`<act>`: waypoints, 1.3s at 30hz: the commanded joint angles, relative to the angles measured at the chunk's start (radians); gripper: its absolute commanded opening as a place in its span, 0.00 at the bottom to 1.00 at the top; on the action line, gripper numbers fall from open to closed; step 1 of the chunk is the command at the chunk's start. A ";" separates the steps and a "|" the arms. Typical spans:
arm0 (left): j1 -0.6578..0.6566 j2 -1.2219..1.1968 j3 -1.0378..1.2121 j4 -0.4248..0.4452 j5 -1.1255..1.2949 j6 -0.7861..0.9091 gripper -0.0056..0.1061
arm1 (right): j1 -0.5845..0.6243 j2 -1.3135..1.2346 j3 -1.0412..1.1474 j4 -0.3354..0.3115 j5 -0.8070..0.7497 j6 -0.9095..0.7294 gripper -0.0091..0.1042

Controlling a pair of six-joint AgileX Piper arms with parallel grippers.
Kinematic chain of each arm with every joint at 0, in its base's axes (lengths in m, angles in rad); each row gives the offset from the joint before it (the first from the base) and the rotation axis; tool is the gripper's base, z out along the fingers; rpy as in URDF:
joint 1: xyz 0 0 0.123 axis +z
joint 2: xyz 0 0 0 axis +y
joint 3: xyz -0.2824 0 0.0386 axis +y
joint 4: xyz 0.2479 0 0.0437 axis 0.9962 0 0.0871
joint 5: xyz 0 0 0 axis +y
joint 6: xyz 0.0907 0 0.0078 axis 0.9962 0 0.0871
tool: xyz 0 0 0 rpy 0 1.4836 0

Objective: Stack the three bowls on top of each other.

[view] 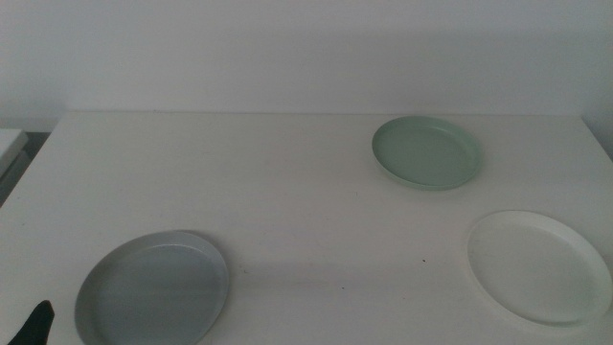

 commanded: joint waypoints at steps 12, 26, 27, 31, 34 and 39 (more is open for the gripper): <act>0.000 -0.004 0.000 0.000 -0.013 -0.001 0.89 | -0.001 0.014 -0.042 -0.003 0.027 0.055 0.90; 0.000 -0.004 0.000 0.000 -0.013 -0.003 0.89 | -0.001 0.608 -0.469 -0.004 0.470 0.117 0.90; 0.000 -0.004 0.000 0.000 -0.013 -0.003 0.89 | -0.001 0.632 -0.476 -0.004 0.464 0.117 0.90; 0.000 -0.004 0.000 0.000 -0.013 0.001 0.89 | -0.001 0.686 -0.481 -0.007 0.355 0.134 0.90; 0.000 -0.004 0.000 0.000 -0.013 0.024 0.89 | -0.001 0.689 -0.502 0.041 0.399 0.184 0.90; 0.000 -0.004 0.000 -0.012 -0.031 0.024 0.89 | -0.001 0.779 -0.606 -0.058 0.551 0.202 0.90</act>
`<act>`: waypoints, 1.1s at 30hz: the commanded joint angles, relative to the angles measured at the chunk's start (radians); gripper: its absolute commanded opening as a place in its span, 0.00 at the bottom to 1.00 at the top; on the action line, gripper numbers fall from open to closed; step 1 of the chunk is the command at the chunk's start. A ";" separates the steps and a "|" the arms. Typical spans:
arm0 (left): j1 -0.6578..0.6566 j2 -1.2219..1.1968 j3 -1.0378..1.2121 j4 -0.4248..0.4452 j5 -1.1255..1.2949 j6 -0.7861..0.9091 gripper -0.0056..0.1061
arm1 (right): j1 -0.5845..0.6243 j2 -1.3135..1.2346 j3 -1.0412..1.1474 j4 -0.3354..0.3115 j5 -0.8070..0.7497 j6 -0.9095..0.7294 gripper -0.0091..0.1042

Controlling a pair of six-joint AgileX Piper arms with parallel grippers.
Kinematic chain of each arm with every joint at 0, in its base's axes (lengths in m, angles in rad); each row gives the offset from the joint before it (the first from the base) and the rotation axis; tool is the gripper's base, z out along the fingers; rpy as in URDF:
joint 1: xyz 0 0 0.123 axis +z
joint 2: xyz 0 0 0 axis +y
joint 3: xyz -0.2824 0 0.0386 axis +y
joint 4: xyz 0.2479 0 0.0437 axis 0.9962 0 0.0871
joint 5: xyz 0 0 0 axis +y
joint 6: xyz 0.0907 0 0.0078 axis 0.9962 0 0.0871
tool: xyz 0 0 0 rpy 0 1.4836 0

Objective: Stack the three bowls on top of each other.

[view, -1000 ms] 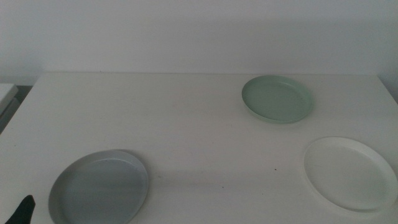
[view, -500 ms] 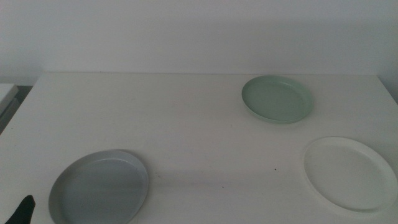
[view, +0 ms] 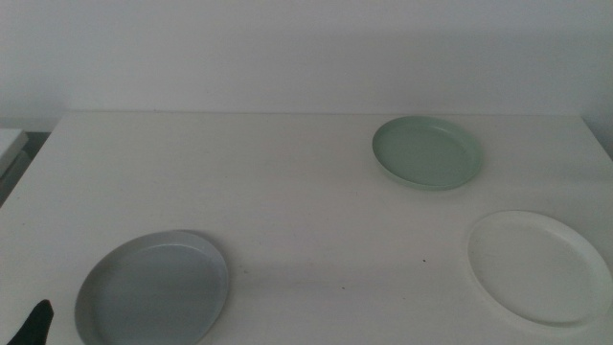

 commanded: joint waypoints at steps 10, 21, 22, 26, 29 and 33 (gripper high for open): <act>0.000 -0.004 0.000 -0.052 -0.061 -0.012 0.89 | -0.006 0.433 -0.393 -0.132 0.358 0.026 0.90; 0.000 -0.004 0.000 -0.056 -0.090 -0.005 0.89 | -0.204 0.675 -0.428 0.023 0.268 -0.198 0.90; 0.000 -0.004 0.000 -0.056 -0.090 -0.005 0.89 | -0.210 0.686 -0.428 0.021 0.263 -0.198 0.90; 0.000 -0.004 0.000 -0.056 -0.090 -0.005 0.89 | -0.210 0.718 -0.428 0.007 0.262 -0.198 0.90; 0.000 -0.004 0.000 -0.052 -0.090 -0.005 0.89 | -0.210 0.741 -0.428 0.004 0.236 -0.198 0.90; 0.000 -0.004 0.000 -0.052 -0.090 -0.005 0.89 | -0.210 0.797 -0.428 -0.001 0.202 -0.196 0.90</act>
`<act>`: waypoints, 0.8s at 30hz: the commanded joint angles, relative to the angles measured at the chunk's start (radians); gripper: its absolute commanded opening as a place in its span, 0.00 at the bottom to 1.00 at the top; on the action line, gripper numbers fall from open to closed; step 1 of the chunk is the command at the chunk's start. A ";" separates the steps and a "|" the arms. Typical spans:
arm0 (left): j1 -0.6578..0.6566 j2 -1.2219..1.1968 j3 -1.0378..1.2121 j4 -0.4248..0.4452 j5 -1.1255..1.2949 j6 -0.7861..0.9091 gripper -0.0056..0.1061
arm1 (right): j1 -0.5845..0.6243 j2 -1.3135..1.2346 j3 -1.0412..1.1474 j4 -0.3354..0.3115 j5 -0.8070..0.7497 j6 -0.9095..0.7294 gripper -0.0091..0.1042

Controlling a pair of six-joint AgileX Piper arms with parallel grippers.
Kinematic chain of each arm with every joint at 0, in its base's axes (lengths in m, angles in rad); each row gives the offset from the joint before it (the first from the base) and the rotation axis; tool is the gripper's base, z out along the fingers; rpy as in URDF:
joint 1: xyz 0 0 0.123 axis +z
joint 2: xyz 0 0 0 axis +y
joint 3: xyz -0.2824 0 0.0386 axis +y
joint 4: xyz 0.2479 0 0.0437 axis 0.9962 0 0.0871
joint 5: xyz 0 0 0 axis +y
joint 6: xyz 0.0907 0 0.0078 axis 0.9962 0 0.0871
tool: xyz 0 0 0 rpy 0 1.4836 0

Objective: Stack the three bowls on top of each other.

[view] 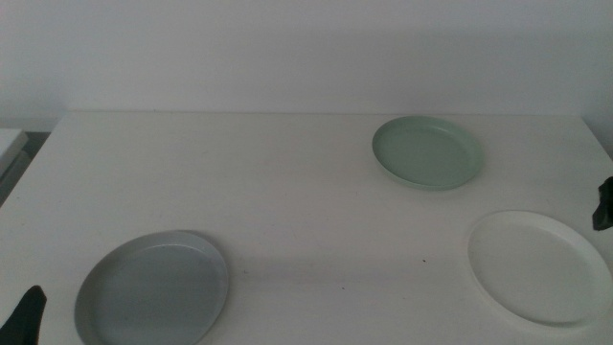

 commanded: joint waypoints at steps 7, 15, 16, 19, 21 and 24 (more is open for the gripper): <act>0.000 -0.004 0.000 -0.005 -0.013 -0.007 0.89 | -0.008 0.154 -0.009 -0.019 -0.047 -0.005 0.88; 0.000 -0.004 0.000 -0.005 -0.011 -0.006 0.89 | -0.008 0.282 -0.009 -0.019 -0.054 0.000 0.68; 0.000 -0.004 0.000 -0.005 -0.011 -0.006 0.89 | -0.008 0.294 -0.009 -0.019 -0.059 0.000 0.65; 0.000 -0.004 0.000 -0.005 -0.011 -0.006 0.89 | -0.008 0.317 -0.009 -0.019 -0.065 0.000 0.58; 0.000 -0.004 0.000 -0.005 -0.011 -0.006 0.89 | -0.008 0.329 -0.009 -0.019 -0.070 0.000 0.53; 0.000 -0.004 0.000 -0.005 -0.011 -0.003 0.89 | -0.008 0.339 -0.009 -0.019 -0.077 0.000 0.45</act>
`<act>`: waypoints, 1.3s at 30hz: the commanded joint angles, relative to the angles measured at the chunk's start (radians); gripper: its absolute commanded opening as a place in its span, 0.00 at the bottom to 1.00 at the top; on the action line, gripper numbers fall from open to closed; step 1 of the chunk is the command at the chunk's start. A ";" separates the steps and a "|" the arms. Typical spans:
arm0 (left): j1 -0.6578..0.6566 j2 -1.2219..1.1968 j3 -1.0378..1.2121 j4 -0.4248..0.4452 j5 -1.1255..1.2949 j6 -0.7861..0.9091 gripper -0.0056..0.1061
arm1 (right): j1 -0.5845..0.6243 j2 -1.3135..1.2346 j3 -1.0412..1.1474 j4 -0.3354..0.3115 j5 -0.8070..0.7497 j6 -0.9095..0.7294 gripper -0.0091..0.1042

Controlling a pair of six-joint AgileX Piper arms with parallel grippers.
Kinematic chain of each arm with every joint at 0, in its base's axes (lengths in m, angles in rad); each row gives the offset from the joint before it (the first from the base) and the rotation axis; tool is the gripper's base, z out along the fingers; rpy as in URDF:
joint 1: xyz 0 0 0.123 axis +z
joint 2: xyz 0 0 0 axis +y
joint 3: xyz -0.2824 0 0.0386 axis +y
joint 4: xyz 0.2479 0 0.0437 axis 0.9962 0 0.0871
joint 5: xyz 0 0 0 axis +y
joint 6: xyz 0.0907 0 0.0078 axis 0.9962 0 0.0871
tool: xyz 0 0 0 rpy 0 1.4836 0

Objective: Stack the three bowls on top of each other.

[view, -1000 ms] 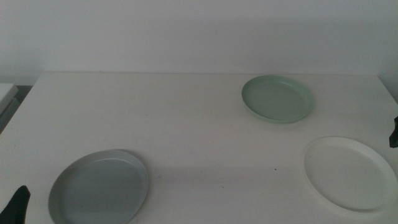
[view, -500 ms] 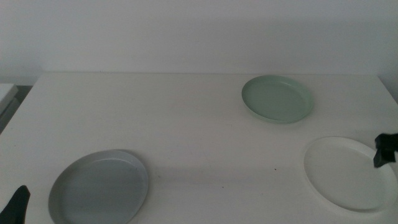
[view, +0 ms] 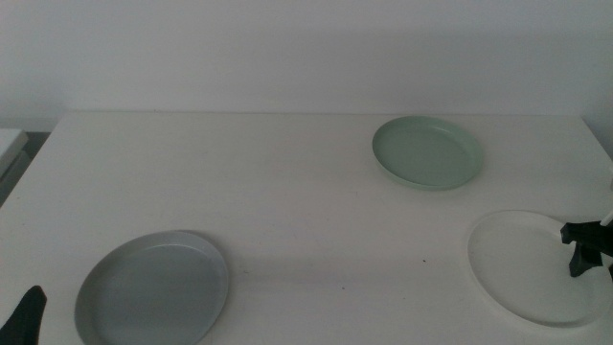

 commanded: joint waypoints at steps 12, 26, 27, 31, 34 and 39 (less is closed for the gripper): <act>0.000 -0.004 0.000 -0.005 -0.014 0.003 0.89 | -0.001 -0.014 -0.003 -0.057 0.069 0.040 0.06; 0.000 -0.004 0.000 -0.005 -0.012 0.004 0.89 | 0.367 -0.116 -0.276 0.168 0.182 0.118 0.06; 0.000 -0.004 0.000 -0.005 -0.012 0.004 0.89 | 0.393 -0.085 -0.304 0.181 0.180 0.114 0.06; 0.000 -0.004 0.000 -0.005 -0.013 0.004 0.89 | 0.470 0.030 -0.394 0.201 0.174 0.111 0.06; 0.000 -0.004 0.000 -0.005 -0.013 0.004 0.89 | 0.501 0.098 -0.432 0.202 0.172 0.110 0.06; 0.000 -0.004 0.000 -0.005 -0.013 0.004 0.89 | 0.510 0.173 -0.443 0.215 0.144 0.104 0.06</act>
